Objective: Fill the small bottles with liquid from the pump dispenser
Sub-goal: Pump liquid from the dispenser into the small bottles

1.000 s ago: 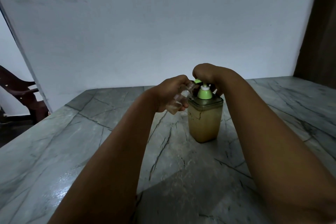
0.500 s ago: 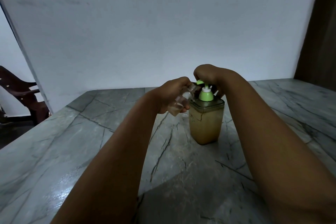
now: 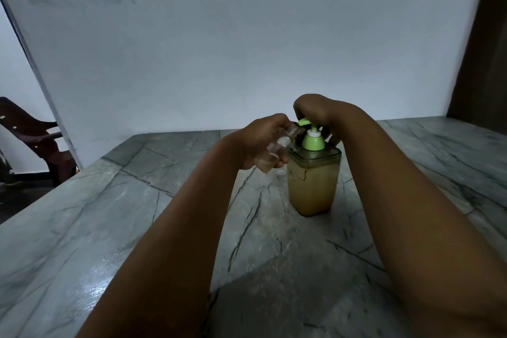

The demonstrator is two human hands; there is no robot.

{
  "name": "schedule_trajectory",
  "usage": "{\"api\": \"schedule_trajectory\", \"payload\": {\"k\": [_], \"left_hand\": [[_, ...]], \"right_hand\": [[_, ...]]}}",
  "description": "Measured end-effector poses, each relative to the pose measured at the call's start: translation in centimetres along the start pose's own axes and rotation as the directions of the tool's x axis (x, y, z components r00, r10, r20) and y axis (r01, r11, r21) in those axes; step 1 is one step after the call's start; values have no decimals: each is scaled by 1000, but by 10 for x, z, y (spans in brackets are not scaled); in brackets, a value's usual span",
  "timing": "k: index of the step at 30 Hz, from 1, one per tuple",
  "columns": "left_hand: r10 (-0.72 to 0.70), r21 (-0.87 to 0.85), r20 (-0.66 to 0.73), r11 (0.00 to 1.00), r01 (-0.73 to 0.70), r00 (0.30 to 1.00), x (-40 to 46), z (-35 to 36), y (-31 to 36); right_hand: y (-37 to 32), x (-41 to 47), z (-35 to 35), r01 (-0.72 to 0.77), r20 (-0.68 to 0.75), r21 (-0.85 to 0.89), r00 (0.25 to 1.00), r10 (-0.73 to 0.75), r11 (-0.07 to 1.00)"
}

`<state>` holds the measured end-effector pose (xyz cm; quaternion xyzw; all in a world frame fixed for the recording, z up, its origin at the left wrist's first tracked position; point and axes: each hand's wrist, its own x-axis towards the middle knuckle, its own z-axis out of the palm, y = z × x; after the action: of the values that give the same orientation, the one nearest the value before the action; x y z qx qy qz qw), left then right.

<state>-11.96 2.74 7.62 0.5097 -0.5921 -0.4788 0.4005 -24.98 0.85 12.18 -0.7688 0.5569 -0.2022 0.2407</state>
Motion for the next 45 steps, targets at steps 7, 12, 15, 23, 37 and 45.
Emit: {"api": "schedule_trajectory", "payload": {"k": [7,12,15,23,37,45], "left_hand": [[13,6,-6,1000,-13,1000,-1,0,0],[10,11,1,1000,-10,1000,-1,0,0],[4,8,5,1000,-4,1000,0,0,0],[-1,2,9,1000,1,1000,0,-1,-1],[7,-18,-6,1000,-7,1000,0,0,-1],[10,-21,-1,1000,-10,1000,0,1,-1]], "right_hand": [[2,-1,3,-15,-9,34,1000,15,999],[3,1,5,-8,-24,36,1000,8,999],[1,1,4,-3,-25,53,1000,5,999],[1,-4,1,-16,-10,58,1000,16,998],[0,-7,-2,-22,4,142,1000,22,990],[0,-2,4,-31,2,104,1000,31,994]]}}
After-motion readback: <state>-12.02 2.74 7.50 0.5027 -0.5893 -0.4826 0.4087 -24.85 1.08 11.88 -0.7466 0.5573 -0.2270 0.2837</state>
